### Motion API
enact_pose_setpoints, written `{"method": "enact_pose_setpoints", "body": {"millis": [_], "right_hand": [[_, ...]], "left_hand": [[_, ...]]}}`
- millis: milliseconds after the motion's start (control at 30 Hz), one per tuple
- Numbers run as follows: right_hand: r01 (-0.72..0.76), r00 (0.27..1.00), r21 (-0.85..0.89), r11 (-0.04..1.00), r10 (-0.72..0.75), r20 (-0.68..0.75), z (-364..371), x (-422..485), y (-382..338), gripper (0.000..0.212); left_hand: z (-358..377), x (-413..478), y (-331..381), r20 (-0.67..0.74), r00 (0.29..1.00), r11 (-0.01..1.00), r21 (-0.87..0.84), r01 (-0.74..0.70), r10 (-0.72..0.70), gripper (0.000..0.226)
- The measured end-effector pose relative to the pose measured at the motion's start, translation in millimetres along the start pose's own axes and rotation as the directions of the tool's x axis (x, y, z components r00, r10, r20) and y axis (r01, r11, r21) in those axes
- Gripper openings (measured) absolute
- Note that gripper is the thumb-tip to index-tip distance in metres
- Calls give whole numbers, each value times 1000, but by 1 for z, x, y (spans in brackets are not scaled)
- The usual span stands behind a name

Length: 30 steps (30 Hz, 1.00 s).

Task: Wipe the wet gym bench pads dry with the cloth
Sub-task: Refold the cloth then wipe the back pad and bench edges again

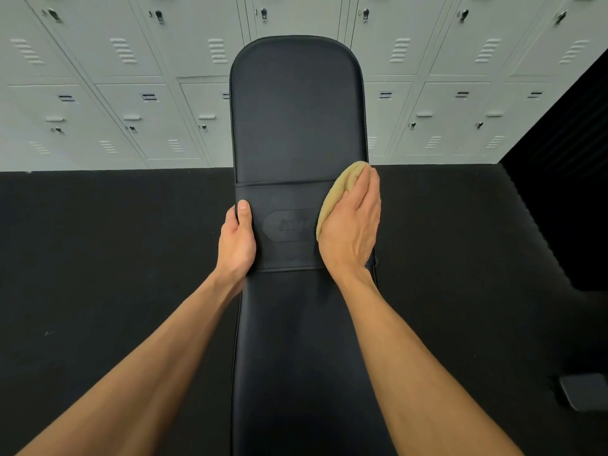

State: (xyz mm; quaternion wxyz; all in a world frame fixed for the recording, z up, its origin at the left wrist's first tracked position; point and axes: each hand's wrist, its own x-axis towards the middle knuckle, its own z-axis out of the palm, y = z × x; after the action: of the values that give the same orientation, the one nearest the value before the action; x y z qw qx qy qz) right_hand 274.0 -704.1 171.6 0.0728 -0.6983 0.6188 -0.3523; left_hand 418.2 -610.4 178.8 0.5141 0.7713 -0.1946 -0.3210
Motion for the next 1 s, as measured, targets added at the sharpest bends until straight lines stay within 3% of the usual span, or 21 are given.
{"method": "enact_pose_setpoints", "body": {"millis": [133,233,600,767,833,1000], "right_hand": [[-254,967,122,959,255,5,-4,2,-4,54],[-350,937,112,930,346,49,-6,-1,4,41],[-355,921,55,933,338,194,-41,-87,74,41],[-561,795,81,824,509,329,-51,-53,61,63],[-567,795,48,822,531,293,-42,-51,46,56],[-471,878,-21,882,471,81,-25,-74,44,50]], "left_hand": [[-4,1,-2,13,1000,1000,-1,-7,7,58],[-6,-1,-9,39,999,1000,22,-16,15,63],[-6,-27,-36,33,998,996,69,-50,47,65],[-5,-30,-41,57,994,987,122,-99,93,65],[-2,-31,-44,40,992,979,159,-124,120,66],[1,-27,-52,0,981,963,193,-189,192,63]]}}
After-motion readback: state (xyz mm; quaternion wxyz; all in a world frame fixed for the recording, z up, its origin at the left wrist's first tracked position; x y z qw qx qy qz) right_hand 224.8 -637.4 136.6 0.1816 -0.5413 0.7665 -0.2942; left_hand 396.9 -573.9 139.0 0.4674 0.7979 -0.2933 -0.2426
